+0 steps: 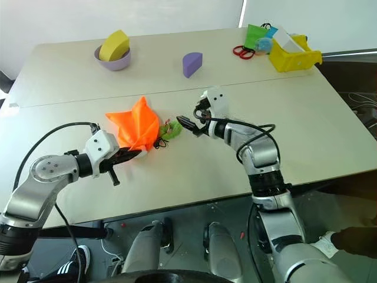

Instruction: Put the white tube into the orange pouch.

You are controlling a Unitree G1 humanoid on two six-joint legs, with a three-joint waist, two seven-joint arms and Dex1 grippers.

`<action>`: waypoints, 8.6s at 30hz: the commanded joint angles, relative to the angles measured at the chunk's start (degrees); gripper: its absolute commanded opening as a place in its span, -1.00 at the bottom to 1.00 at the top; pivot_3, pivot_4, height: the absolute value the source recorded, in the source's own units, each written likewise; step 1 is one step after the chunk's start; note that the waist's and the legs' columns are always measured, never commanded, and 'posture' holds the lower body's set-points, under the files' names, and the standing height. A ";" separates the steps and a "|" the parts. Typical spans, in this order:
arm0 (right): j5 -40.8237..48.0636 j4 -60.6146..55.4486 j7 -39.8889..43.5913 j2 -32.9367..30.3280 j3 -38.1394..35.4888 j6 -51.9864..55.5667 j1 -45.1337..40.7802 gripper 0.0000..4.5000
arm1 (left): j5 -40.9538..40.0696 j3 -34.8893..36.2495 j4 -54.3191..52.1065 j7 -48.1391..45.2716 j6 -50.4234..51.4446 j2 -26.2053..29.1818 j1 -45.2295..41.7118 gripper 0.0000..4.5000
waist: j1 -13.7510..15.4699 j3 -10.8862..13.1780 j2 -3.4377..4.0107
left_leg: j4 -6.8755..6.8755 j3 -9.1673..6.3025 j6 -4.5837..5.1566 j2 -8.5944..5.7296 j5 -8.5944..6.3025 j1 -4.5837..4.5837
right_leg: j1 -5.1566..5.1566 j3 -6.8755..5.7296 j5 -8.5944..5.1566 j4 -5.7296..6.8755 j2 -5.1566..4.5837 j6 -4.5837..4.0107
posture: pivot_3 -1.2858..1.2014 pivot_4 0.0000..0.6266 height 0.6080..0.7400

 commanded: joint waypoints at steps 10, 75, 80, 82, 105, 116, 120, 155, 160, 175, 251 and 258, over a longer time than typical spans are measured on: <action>-5.27 5.90 -0.96 4.82 6.44 -1.05 -4.79 0.98 | -0.07 -0.02 -1.07 1.26 -0.27 -1.36 -0.01 -1.00 | -0.11 0.00 0.00 | 0.09 0.10 0.01 0.04 0.01 0.02 | -0.03 -0.07 0.14 0.12 0.04 0.22 | 0.03 -0.52 1.00; 17.06 -20.80 17.75 -24.62 -12.14 10.41 11.06 -1.00 | -24.14 13.34 -5.61 -6.25 11.52 0.83 4.97 0.26 | 0.26 0.00 0.00 | 0.21 0.11 0.02 0.07 -0.01 0.01 | 0.00 -0.09 0.19 -0.01 -0.01 0.13 | 0.03 -0.52 1.00; 27.21 -22.93 19.74 -25.63 -17.29 16.84 10.31 -1.00 | -24.06 16.13 -2.03 -8.34 8.48 1.18 7.93 0.26 | 0.21 0.00 0.00 | 0.18 0.11 0.02 0.08 -0.01 0.02 | 0.00 -0.04 0.18 -0.08 -0.02 0.12 | 0.03 -0.52 1.00; 29.61 -23.39 19.87 -25.82 -18.03 18.24 10.25 -1.00 | -23.73 15.98 -1.20 -8.69 7.44 0.98 8.09 0.26 | 0.27 0.00 0.00 | 0.17 0.10 0.01 0.08 -0.02 0.02 | -0.02 -0.02 0.18 -0.08 -0.04 0.11 | 0.03 -0.52 1.00; 16.65 -16.95 9.86 -22.71 -10.93 7.26 11.13 -1.00 | 13.33 -14.62 14.40 4.05 -21.60 -15.94 -14.83 0.26 | 0.37 -0.02 0.00 | 0.30 0.24 0.12 0.11 0.01 0.01 | 0.03 -0.12 0.47 -0.14 0.01 0.16 | 0.03 -0.52 1.00; 9.09 -12.23 4.66 -20.11 -8.08 4.28 13.33 -1.00 | 11.31 -15.44 15.03 1.79 -13.45 -18.80 -17.78 0.26 | 0.30 -0.03 0.00 | 0.35 0.24 0.32 0.10 0.13 0.03 | 0.05 -0.12 0.59 -0.07 0.07 0.40 | 0.03 -0.52 1.00; 8.58 -12.33 4.41 -19.00 -7.67 4.04 13.93 -1.00 | 9.97 -14.80 15.69 1.26 -8.87 -20.49 -20.38 0.26 | 0.49 -0.03 0.00 | 0.41 0.22 0.31 0.10 0.13 0.03 | 0.07 -0.14 0.60 -0.02 0.11 0.40 | 0.03 -0.52 1.00; 4.32 -13.00 4.25 -16.85 -6.35 -0.61 18.30 -1.00 | 12.56 -21.36 41.72 -17.49 -5.94 -20.60 -41.64 0.26 | 0.28 -0.03 0.01 | 0.80 0.15 0.43 0.09 0.08 -0.02 | 0.23 -0.17 0.60 -0.03 0.02 0.40 | 0.03 -0.52 1.00; 3.63 -13.66 3.99 -16.33 -5.96 -1.61 19.84 -1.00 | 14.01 -22.67 45.73 -19.54 -9.97 -21.71 -43.35 0.26 | 0.35 -0.03 0.01 | 0.86 0.15 0.40 0.09 0.06 -0.02 | 0.24 -0.17 0.60 -0.02 0.00 0.40 | 0.03 -0.52 1.00; 2.32 -13.76 3.12 -15.05 -5.68 -2.63 19.38 -1.00 | 18.47 -22.86 58.87 -22.15 -18.30 -23.51 -49.12 0.26 | 0.26 -0.03 0.00 | 0.92 0.13 0.43 0.10 0.05 -0.03 | 0.25 -0.17 0.60 0.00 0.01 0.40 | 0.03 -0.52 1.00; -2.28 -4.59 -1.97 -17.11 -11.10 -8.74 13.60 -1.00 | 17.87 -20.59 39.03 -34.07 -15.90 -10.90 -38.45 -0.86 | -0.03 -0.03 0.02 | 1.00 0.13 0.45 0.12 0.05 -0.02 | 0.27 -0.16 0.60 0.07 0.01 0.39 | 0.03 -0.52 1.00; -4.22 1.59 -5.21 -18.28 -12.41 -11.93 10.79 -1.00 | 13.66 -18.05 27.11 -36.82 -12.21 -1.08 -30.88 -0.86 | 0.17 -0.04 0.04 | 0.95 0.14 0.43 0.12 0.04 -0.02 | 0.25 -0.15 0.59 0.06 -0.01 0.38 | 0.03 -0.52 1.00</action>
